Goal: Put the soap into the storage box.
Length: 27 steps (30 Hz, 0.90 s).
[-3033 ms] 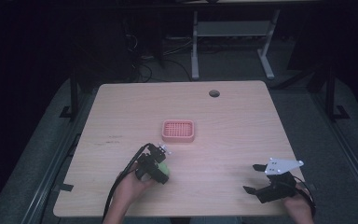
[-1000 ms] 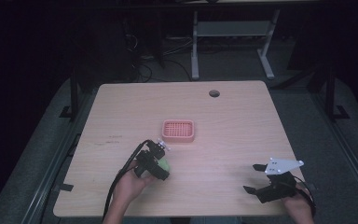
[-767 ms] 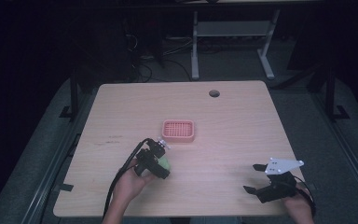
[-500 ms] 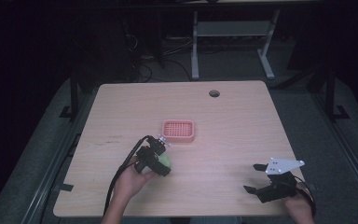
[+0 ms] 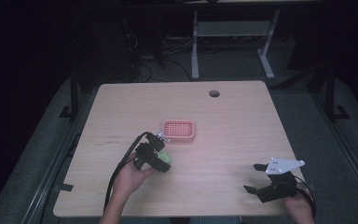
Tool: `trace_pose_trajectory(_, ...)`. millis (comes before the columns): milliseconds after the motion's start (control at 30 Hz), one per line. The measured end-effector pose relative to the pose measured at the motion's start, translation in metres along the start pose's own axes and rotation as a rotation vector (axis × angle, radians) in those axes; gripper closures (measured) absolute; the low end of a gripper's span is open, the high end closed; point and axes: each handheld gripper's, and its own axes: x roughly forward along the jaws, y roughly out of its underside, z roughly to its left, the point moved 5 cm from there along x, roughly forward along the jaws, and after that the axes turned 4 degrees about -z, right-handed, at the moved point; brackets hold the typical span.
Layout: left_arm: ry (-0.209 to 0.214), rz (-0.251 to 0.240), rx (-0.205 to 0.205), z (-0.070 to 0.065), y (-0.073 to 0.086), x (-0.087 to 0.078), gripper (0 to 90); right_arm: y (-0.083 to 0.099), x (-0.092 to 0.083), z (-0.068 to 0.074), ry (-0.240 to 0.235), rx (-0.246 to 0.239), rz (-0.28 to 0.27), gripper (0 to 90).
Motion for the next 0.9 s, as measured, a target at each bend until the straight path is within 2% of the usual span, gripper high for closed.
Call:
trace_pose_trajectory(400,0.003,-0.001,-0.001,0.004,-0.005,-0.003,26.8,0.0,-0.001,0.0,0.001,0.005,-0.003,13.8)
trace_pose_trajectory(567,0.012,-0.008,-0.018,0.006,-0.008,-0.004,26.8,0.0,-0.001,-0.001,-0.001,0.007,-0.009,13.8)
trace_pose_trajectory(600,0.009,-0.004,-0.008,0.007,-0.008,-0.004,26.8,0.0,-0.001,-0.001,0.001,0.006,-0.008,13.8)
trace_pose_trajectory(900,0.01,-0.005,-0.009,0.011,-0.015,-0.005,26.8,0.0,-0.002,-0.001,0.004,0.009,-0.008,13.8)
